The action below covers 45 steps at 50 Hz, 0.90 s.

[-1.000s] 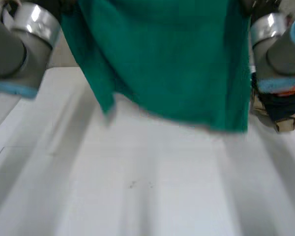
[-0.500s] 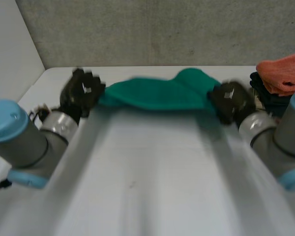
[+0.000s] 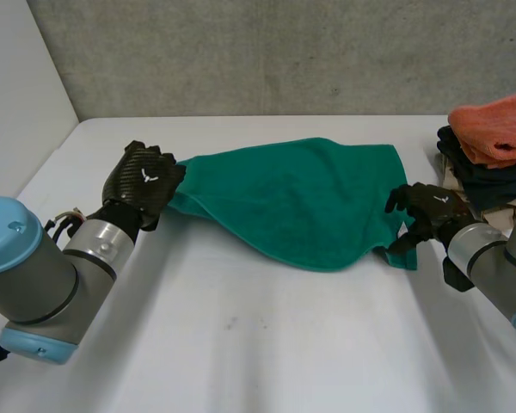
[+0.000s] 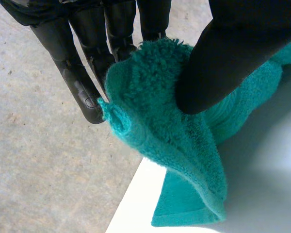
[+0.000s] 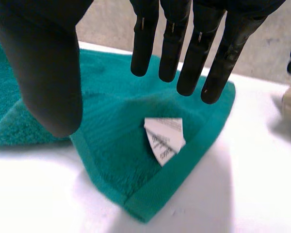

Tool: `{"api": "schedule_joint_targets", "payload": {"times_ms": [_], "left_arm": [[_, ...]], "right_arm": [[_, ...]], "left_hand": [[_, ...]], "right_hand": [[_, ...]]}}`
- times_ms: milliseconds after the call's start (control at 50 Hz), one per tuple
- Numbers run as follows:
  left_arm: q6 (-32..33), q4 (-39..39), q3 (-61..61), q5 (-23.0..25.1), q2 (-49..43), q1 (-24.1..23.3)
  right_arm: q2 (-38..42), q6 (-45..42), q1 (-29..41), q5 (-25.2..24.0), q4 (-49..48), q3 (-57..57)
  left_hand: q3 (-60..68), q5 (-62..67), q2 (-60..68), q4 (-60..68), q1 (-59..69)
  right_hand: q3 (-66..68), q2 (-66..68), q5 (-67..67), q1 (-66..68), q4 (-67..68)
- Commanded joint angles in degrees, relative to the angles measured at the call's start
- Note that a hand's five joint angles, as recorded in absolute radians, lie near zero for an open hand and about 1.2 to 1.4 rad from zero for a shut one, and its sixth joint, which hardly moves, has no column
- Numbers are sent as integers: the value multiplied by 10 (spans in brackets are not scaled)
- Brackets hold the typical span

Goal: Fold the laundry.

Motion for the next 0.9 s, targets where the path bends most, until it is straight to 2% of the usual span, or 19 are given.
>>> {"api": "schedule_joint_targets", "payload": {"times_ms": [20, 260, 340, 380, 400, 520, 600, 680, 700, 760, 780, 840, 900], "left_arm": [[-14, -1, 1, -1, -4, 6], [-14, -3, 0, -1, -2, 20], [-15, -3, 0, -1, 0, 20], [-14, -3, -1, -1, 0, 19], [-14, -5, -1, -1, 0, 18], [-14, -34, -1, -1, 16, 19], [-14, -64, -2, -1, 34, 21], [-11, -112, -8, 0, 67, 26], [-10, -123, -12, 0, 73, 28], [-5, -167, -25, 1, 103, 43], [-5, -180, -28, 1, 110, 47], [-1, -240, -45, 1, 137, 63], [17, -327, -62, 0, 164, 75]], "right_arm": [[43, 9, -3, -2, 31, -33], [106, 40, 4, -16, 28, -84], [121, 40, 14, -8, 18, -101], [133, 40, 21, -4, 11, -118], [136, 40, 21, -3, 10, -121], [126, 27, 18, 5, 7, -125], [85, -17, 17, 0, 15, -118], [29, -149, 13, -3, 75, -88], [3, -242, 9, 1, 117, -73], [-30, -365, 1, 8, 176, -48], [-49, -442, -2, 18, 220, -29], [-90, -556, -6, 46, 298, 16], [-118, -591, -6, 72, 351, 43]], "left_hand": [[115, 139, 112, 110, 147], [115, 139, 112, 110, 147], [115, 139, 112, 110, 147], [115, 139, 112, 110, 147], [115, 139, 112, 110, 147], [115, 139, 112, 110, 147], [115, 139, 112, 110, 147], [115, 139, 112, 110, 147], [115, 139, 112, 110, 147], [115, 139, 112, 110, 147], [115, 139, 112, 110, 147], [115, 139, 112, 110, 147], [115, 139, 112, 110, 147]], "right_hand": [[22, 16, 20, 59, 20], [15, 9, 13, 52, 13], [169, 163, 168, 206, 167], [409, 403, 408, 446, 407], [458, 452, 456, 495, 456], [458, 453, 457, 495, 456], [458, 453, 457, 495, 456], [458, 453, 457, 495, 456], [458, 453, 457, 495, 456], [458, 453, 457, 495, 456], [458, 453, 457, 495, 456], [458, 453, 457, 495, 456], [458, 453, 457, 495, 456]]}}
